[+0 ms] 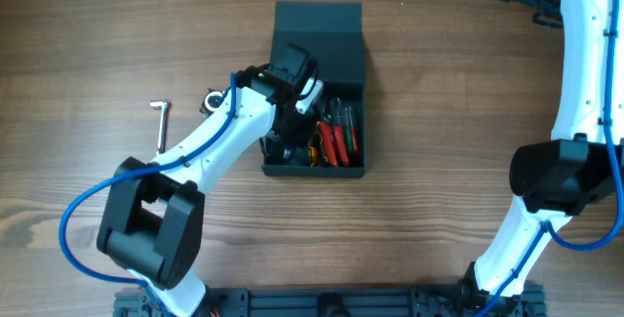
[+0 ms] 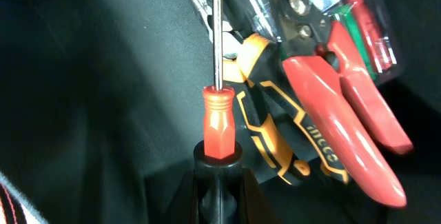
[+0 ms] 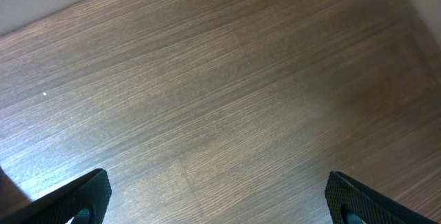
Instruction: Pack container
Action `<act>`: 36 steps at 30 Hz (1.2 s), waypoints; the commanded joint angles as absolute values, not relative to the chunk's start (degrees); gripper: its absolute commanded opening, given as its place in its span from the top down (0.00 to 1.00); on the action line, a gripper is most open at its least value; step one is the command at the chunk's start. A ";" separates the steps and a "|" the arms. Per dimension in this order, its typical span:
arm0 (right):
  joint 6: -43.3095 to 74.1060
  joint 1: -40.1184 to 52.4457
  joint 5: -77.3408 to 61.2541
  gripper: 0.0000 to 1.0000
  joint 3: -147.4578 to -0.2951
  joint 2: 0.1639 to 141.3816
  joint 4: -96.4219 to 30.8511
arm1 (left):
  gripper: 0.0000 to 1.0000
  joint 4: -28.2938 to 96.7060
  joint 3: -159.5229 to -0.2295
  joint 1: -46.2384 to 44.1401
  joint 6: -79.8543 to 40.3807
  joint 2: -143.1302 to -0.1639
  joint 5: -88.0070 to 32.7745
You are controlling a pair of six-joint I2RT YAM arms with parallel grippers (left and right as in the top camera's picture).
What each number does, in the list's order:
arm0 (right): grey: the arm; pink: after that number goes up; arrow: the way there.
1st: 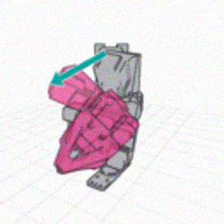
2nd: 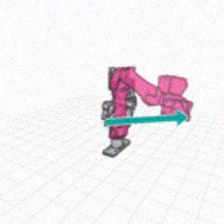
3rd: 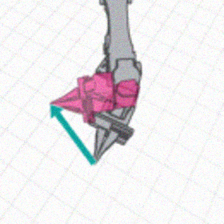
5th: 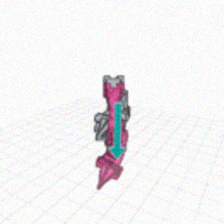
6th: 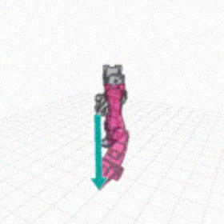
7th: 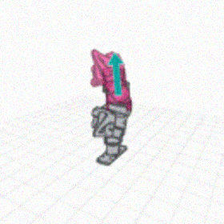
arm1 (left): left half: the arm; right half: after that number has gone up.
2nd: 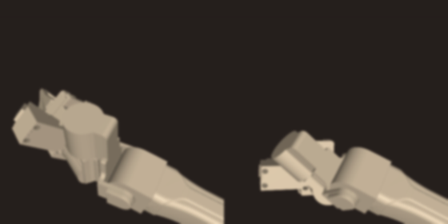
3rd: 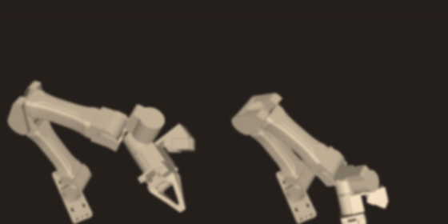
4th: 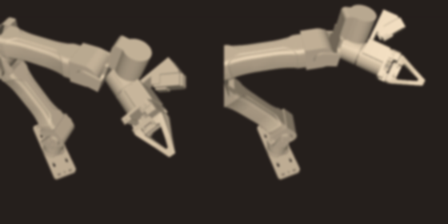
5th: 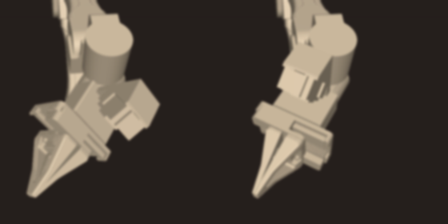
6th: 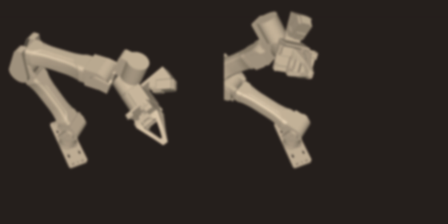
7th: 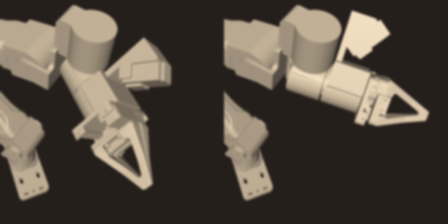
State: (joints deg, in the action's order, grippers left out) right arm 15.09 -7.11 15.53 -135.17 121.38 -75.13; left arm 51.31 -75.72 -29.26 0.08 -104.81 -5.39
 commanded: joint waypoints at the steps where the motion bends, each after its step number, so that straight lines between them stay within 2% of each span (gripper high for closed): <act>1: 15.03 -6.98 16.69 0.00 -136.11 120.16 -75.00 | 0.95 51.22 -74.98 -29.34 -0.27 -108.42 -4.82; 4: 15.03 -6.98 16.69 0.00 -136.11 120.16 -75.00 | 0.85 51.20 -74.98 -29.34 -0.27 -109.01 -4.34; 5: 15.03 -6.98 16.67 0.00 -136.11 120.16 -75.00 | 0.77 51.22 -74.98 -29.34 -0.27 -109.01 -4.36; 8: 15.05 -6.98 16.69 0.00 -136.11 120.16 -75.00 | 0.70 52.12 -75.64 -29.34 -0.30 -108.86 -4.40; 10: 15.03 -6.98 16.69 0.00 -136.11 120.16 -75.00 | 0.60 53.87 -78.35 -29.30 -0.27 -108.86 -4.38; 15: 15.00 -6.98 16.69 0.00 -136.11 120.16 -75.00 | 0.56 61.67 -93.89 -26.06 -0.30 -108.86 -4.40; 16: 15.03 -6.98 16.69 0.00 -136.11 120.16 -75.00 | 0.51 64.77 -100.99 -24.36 -0.30 -108.86 -4.43; 17: 15.03 -6.98 16.69 0.00 -136.11 120.16 -75.00 | 0.39 66.08 -104.12 -23.35 -0.30 -108.86 -4.43; 18: 15.05 -6.98 16.69 0.00 -136.11 120.16 -75.00 | 0.36 68.45 -109.21 -21.28 -0.30 -108.86 -4.43; 19: 15.03 -6.98 16.67 0.00 -136.11 120.16 -75.00 | 0.40 69.65 -111.33 -19.57 -0.32 -108.86 -4.43; 20: 15.05 -6.98 16.67 0.00 -136.11 120.16 -75.00 | 0.48 70.13 -111.92 -17.56 -0.32 -108.84 -4.40; 21: 15.03 -6.98 16.69 0.00 -136.11 120.16 -75.00 | 0.66 70.46 -111.85 -15.25 -0.36 -108.84 -4.36; 22: 15.05 -6.98 16.69 0.00 -136.11 120.16 -75.00 | 0.77 70.76 -111.85 -12.99 -0.95 -108.88 -4.36; 23: 15.05 -6.98 16.69 0.00 -136.11 120.16 -75.00 | 0.78 70.87 -111.85 -10.57 -3.07 -108.88 -3.99; 24: 15.03 -6.98 16.69 0.00 -136.11 120.16 -75.00 | 0.70 71.40 -111.85 -7.88 -4.93 -108.88 -3.62; 26: 15.05 -6.98 16.69 0.00 -136.11 120.16 -75.00 | 0.67 74.43 -111.70 -2.35 -5.45 -108.88 -3.38; 27: 15.03 -6.98 16.69 0.00 -136.11 120.16 -75.00 | 0.62 79.29 -111.72 1.56 -5.41 -108.88 -3.44; 28: 15.03 -6.98 16.67 0.00 -136.11 120.16 -75.00 | 0.45 81.95 -111.66 3.18 -4.89 -108.88 -3.55; 29: 15.05 -6.98 16.69 0.00 -136.11 120.16 -75.00 | 0.38 83.64 -111.28 4.60 -3.14 -108.88 -3.53; 33: 15.03 -6.98 16.67 0.00 -136.11 120.16 -75.00 | 0.37 83.00 -106.06 7.53 2.52 -108.88 -2.92; 36: 15.03 -6.98 16.69 0.00 -136.11 120.16 -75.00 | 0.37 77.32 -97.71 8.08 4.43 -108.88 -3.09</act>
